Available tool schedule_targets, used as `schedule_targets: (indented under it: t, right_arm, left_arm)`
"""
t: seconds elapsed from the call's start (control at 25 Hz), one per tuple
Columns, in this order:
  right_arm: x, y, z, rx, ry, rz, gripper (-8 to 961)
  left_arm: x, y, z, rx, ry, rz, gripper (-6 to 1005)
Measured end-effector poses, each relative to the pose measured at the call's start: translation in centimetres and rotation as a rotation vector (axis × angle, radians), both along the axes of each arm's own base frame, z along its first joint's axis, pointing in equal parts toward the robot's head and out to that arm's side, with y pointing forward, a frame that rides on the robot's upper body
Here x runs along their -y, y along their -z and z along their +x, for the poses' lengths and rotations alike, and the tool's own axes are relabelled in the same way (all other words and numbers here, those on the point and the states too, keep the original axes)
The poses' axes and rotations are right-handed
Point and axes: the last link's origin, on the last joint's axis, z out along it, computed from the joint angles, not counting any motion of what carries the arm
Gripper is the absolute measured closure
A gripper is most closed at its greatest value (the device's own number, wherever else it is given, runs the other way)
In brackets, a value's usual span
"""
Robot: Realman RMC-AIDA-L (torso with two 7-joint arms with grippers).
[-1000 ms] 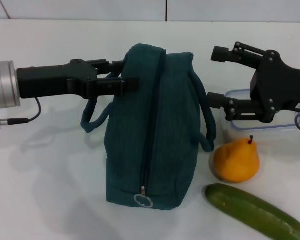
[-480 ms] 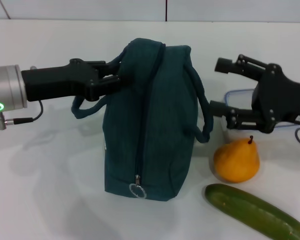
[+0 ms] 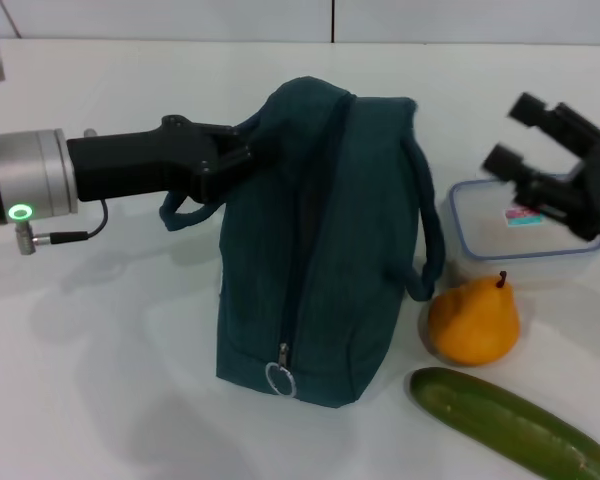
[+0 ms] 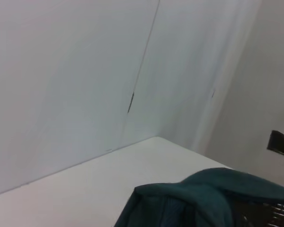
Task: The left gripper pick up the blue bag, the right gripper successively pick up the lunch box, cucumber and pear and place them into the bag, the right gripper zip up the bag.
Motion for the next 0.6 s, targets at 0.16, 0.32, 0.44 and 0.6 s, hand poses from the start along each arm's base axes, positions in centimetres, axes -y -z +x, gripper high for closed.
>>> schedule_targets:
  t: [0.16,0.32,0.44,0.6]
  right_arm:
    - [0.0,-0.6,1.8,-0.108,0.15,0.049,84]
    - [0.1,-1.3,3.5,-0.229,0.297,0.05,84]
    - [0.2,-2.1,5.1,-0.34,0.421,0.034,84]
    - [0.8,-2.1,7.5,-0.431,0.587,0.007,84]
  left_arm:
    - [-0.5,0.3,0.6,0.012,0.026,0.021,887]
    - [-0.9,0.7,1.2,0.025,0.044,0.016,904]
    - [-1.0,0.7,1.3,0.022,0.053,0.022,913]
    - [-1.4,0.7,1.3,0.009,0.056,0.041,925]
